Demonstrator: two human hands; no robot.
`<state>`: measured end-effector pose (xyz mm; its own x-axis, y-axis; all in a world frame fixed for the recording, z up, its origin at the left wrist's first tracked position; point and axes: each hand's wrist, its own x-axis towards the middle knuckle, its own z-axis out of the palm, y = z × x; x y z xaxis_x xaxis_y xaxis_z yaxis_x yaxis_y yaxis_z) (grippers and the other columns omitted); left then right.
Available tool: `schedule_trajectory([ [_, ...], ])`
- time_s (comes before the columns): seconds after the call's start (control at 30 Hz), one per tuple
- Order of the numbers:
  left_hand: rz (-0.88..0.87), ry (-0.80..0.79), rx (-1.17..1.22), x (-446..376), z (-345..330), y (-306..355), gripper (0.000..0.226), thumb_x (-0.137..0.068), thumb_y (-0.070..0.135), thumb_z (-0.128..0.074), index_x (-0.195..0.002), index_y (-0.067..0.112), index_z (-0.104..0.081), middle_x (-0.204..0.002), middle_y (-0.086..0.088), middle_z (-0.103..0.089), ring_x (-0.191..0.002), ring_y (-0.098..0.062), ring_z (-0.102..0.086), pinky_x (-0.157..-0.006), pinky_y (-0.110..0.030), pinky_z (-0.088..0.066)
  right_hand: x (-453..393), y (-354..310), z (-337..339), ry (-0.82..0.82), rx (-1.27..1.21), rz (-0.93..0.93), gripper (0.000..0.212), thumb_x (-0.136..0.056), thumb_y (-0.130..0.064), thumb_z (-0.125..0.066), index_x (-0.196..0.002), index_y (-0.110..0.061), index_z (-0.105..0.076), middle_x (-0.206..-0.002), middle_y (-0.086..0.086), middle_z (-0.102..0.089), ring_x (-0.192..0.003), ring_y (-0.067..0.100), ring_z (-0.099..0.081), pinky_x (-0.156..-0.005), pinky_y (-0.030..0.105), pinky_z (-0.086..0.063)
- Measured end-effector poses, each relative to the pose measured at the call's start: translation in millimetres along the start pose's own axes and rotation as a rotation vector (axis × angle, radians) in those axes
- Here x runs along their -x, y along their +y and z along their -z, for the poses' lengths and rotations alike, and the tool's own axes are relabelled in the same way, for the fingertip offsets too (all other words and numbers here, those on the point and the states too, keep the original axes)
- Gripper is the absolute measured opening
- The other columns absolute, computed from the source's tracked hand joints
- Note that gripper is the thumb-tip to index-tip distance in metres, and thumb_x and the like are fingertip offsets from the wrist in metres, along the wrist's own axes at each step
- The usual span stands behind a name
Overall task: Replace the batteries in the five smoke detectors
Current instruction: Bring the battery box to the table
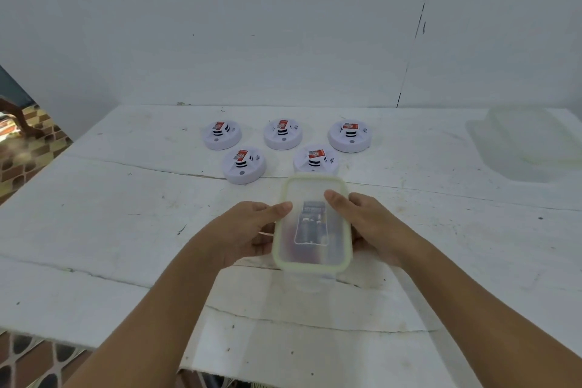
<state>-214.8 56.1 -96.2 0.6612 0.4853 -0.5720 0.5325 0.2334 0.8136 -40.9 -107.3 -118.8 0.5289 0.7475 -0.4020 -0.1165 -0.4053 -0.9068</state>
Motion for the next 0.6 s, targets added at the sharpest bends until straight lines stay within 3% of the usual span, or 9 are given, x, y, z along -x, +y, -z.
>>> schedule_trajectory([
  [0.23, 0.074, -0.104, 0.150, -7.4, 2.2, -4.4, 0.061, -0.082, 0.046, -0.078, -0.128, 0.006, -0.071, -0.127, -0.022, -0.072, -0.125, -0.044, -0.063, -0.108, -0.053, -0.051, 1.3, -2.3, -0.7, -0.017, -0.057, -0.029, 0.072, -0.090, -0.064, -0.068, -0.121, 0.001, -0.064, -0.105, 0.020, -0.076, -0.075, 0.024, -0.071, -0.073, 0.039, -0.063],
  [0.37, 0.021, -0.102, 0.171, -8.9, 3.0, -3.0, 0.061, -0.082, 0.040, -0.079, -0.129, 0.002, -0.069, -0.124, -0.017, -0.074, -0.124, -0.040, -0.065, -0.108, -0.054, -0.051, 1.5, -2.0, -0.9, -0.020, -0.071, -0.023, 0.071, -0.091, -0.062, -0.068, -0.121, 0.002, -0.064, -0.102, 0.020, -0.077, -0.075, 0.024, -0.070, -0.068, 0.034, -0.063],
  [0.53, 0.003, -0.099, 0.119, -6.2, 7.4, -1.2, 0.073, -0.076, 0.045, -0.085, -0.131, 0.000, -0.066, -0.128, -0.019, -0.072, -0.126, -0.040, -0.064, -0.109, -0.057, -0.050, 1.1, -1.2, -2.0, -0.004, -0.083, -0.022, 0.073, -0.089, -0.063, -0.070, -0.120, 0.003, -0.065, -0.104, 0.021, -0.077, -0.078, 0.026, -0.071, -0.075, 0.040, -0.063],
  [0.6, -0.002, -0.098, 0.122, -6.0, 6.1, -1.4, 0.076, -0.073, 0.045, -0.085, -0.131, 0.000, -0.065, -0.129, -0.020, -0.071, -0.118, -0.037, -0.068, -0.108, -0.057, -0.051, 1.5, -1.5, -2.4, 0.012, -0.091, -0.022, 0.073, -0.088, -0.062, -0.071, -0.119, 0.004, -0.066, -0.100, 0.019, -0.078, -0.076, 0.025, -0.069, -0.074, 0.039, -0.063],
])
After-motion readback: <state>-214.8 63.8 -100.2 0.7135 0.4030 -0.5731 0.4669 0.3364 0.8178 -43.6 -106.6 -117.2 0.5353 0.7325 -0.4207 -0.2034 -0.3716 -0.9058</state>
